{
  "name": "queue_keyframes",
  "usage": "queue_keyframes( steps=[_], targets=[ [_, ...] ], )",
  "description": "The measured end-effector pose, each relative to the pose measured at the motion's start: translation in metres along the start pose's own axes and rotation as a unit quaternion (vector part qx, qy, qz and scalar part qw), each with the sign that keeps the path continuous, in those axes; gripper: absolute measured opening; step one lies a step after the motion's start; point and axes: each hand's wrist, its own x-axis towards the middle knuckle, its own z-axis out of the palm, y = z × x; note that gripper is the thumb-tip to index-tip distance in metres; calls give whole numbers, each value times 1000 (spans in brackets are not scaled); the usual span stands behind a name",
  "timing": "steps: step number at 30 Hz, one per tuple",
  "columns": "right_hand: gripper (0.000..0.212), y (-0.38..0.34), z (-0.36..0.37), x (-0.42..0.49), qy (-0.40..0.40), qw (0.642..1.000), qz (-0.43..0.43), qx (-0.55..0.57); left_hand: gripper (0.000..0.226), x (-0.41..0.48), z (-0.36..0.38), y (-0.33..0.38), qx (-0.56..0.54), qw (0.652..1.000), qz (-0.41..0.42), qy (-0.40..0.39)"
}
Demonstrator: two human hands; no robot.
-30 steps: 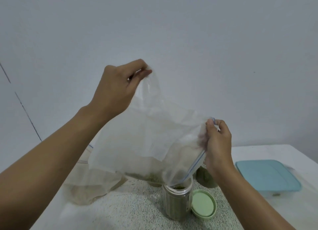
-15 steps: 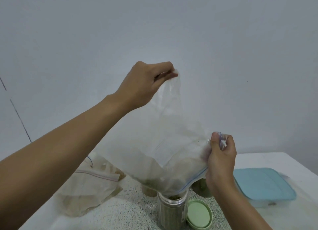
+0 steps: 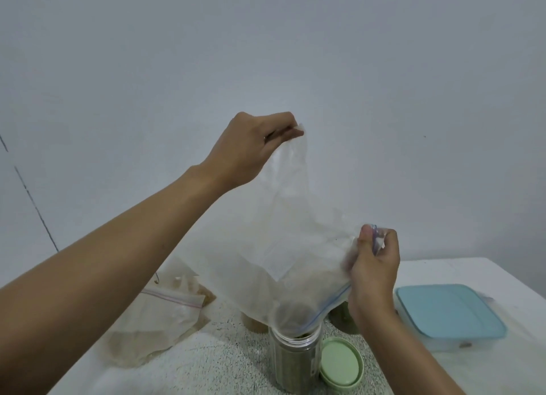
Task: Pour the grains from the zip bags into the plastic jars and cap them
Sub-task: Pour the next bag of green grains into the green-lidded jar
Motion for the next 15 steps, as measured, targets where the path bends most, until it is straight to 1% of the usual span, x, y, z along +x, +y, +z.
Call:
queue_keyframes(
  steps=[3,9,12,13,15],
  targets=[
    [23,1,-1,0,-9,1000,-2,-7,31,-3,-3,0,-11,1000,-6,29],
    [18,-2,5,2,5,1000,-1,13,32,4,-4,11,-10,999,14,37],
    [16,6,3,2,29,999,31,26,38,1,2,19,10,999,48,-5],
    [17,7,5,4,22,999,31,22,38,1,4,20,20,998,61,-11],
    [20,13,3,5,27,999,36,13,37,-6,11,15,8,999,46,-16]
  ],
)
